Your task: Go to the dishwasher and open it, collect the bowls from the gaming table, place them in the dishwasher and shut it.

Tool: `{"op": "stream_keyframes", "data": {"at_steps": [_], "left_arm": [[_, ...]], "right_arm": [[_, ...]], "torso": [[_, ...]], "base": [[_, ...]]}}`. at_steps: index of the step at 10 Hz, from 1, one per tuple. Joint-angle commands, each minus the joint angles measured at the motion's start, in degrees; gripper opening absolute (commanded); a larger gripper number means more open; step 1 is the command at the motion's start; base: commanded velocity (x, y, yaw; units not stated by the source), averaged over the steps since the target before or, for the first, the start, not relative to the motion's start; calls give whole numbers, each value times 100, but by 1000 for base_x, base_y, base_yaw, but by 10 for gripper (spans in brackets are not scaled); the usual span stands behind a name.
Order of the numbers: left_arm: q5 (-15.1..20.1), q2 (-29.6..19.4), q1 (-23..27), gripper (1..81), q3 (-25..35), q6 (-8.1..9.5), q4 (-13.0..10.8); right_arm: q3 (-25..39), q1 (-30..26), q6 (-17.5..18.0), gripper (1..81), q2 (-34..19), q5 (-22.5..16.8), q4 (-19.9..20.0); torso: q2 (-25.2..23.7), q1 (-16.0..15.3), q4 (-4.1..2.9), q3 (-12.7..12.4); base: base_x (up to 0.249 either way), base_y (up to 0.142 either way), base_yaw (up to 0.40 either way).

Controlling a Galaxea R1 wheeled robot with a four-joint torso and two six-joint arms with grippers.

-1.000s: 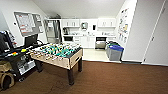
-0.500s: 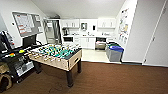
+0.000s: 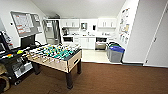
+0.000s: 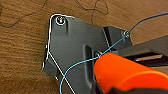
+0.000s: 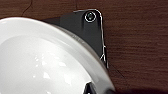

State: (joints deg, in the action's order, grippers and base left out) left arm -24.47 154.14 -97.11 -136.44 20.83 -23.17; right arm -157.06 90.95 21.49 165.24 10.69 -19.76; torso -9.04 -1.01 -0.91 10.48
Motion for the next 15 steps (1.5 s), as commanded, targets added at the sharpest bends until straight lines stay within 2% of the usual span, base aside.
{"op": "stream_keyframes", "data": {"at_steps": [1, 10, 15], "left_arm": [[170, -128, 109, 10, 29, -18, -91], [170, -93, 117, 10, 20, -18, -100], [170, -93, 109, 10, 20, -18, -91]], "right_arm": [[10, -221, 5, 10, -77, -208, -54], [10, -231, 4, 10, -94, -208, -54], [19, -222, 4, 10, -94, -208, -81]], "torso": [[0, 0, 0, 0], [0, 0, 0, 0], [0, 0, 0, 0]], "base": [[112, 0, 0], [126, 0, 0], [135, -71, 0]]}}
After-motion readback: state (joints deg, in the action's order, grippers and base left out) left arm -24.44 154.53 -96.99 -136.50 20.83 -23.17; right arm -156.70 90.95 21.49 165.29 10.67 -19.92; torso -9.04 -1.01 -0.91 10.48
